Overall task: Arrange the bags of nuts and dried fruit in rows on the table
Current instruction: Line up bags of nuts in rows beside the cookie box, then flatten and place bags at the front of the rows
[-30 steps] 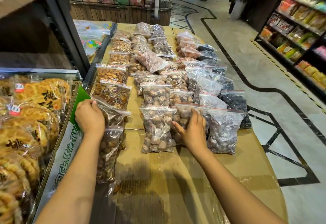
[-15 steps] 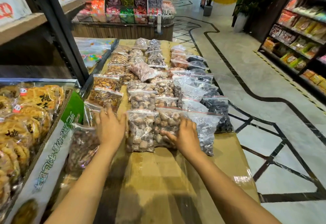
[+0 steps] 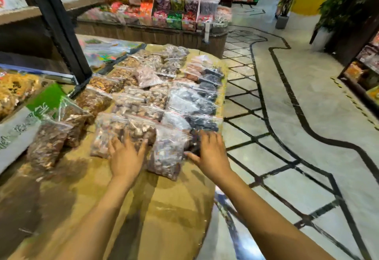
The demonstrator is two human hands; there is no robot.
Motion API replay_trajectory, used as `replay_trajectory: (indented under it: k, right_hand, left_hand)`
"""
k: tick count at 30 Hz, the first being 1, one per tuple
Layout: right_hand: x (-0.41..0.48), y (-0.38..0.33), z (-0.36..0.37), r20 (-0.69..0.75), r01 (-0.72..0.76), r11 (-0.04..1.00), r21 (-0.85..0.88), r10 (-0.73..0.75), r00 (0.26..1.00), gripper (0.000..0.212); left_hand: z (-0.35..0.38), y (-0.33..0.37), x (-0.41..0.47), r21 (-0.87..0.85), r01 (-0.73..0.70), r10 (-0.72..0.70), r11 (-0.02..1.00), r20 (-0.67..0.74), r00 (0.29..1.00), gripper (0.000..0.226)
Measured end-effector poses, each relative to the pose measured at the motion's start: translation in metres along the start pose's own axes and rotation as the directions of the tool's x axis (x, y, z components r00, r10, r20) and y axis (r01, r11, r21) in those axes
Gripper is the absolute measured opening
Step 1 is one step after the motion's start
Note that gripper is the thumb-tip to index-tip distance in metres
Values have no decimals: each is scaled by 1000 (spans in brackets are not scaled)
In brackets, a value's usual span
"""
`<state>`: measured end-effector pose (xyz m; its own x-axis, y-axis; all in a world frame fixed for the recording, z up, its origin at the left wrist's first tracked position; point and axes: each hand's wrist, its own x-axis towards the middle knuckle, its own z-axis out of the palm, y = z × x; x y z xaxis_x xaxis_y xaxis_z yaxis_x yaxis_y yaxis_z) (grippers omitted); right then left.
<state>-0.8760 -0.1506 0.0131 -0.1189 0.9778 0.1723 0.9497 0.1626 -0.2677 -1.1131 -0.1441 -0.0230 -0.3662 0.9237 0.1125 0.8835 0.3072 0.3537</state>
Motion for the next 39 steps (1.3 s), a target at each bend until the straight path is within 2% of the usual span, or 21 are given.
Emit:
replay_trajectory:
  k: [7,12,17,22,25,27,31,35,39]
  right_hand:
    - [5,69,-16,12,-10,998,62,9,1000,83]
    - [35,62,-4,127,110,993,41,-115,985,85]
    - [101,60,-2,137,227,973,38,-230,963,78]
    - [185,77,2,190,297,954,42,-299,935,75]
    - [239,86,2,231,322,946,26,-319,919,75]
    - [275,88,1,217,336,942,11,-331,918,75]
    - [334,87,8,229,358,933,46,-359,905,75]
    - [396,70,29,313,439,887,145,-462,830,81]
    - [477,37,61,325,558,808,188,-588,741,76]
  left_hand:
    - [12,38,-37,-116,162,-164,980,-10,986,83]
    - [13,46,-18,-202,215,-228,955,-43,973,89]
    - [21,54,25,-264,288,-327,921,-118,938,89]
    - [39,75,81,-358,443,-503,822,-90,860,97]
    - [50,92,111,-411,478,-550,776,-72,832,95]
    - [48,105,134,-361,489,-553,794,-96,828,95]
    - [40,128,175,-251,435,-478,865,-142,867,93]
    - [48,141,214,-154,396,-417,905,-146,897,90]
    - [55,138,255,-40,459,-458,888,-178,871,96]
